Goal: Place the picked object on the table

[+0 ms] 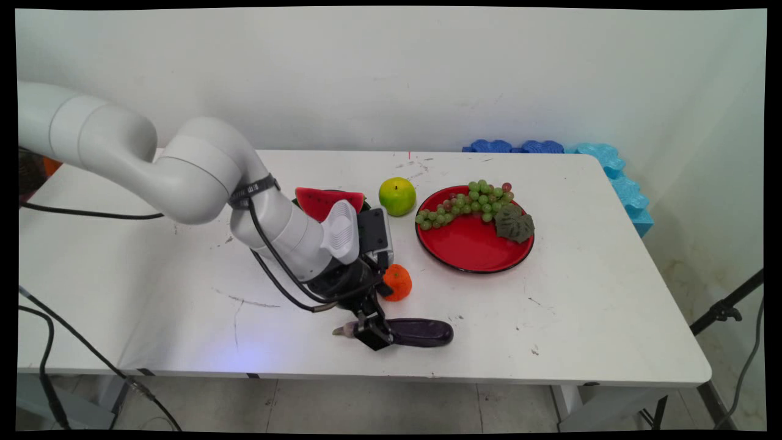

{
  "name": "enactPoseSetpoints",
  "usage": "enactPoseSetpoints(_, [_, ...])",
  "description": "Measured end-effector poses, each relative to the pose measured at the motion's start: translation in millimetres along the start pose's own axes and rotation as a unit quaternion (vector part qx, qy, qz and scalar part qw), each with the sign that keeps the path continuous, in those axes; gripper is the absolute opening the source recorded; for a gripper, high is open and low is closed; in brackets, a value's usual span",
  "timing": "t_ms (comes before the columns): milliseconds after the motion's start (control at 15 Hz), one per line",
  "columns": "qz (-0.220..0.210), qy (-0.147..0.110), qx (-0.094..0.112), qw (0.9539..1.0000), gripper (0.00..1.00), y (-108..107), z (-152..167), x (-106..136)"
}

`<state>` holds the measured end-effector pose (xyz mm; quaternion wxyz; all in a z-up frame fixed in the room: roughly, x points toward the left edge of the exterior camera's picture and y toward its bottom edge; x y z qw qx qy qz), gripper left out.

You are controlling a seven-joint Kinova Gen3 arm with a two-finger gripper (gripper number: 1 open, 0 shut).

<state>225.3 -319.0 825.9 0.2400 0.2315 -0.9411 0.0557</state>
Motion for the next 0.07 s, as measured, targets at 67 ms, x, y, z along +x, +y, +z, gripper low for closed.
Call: enactPoseSetpoints(67, [0.001, 0.003, 0.001, 1.0000, 1.00, -0.2, -3.1, 2.1])
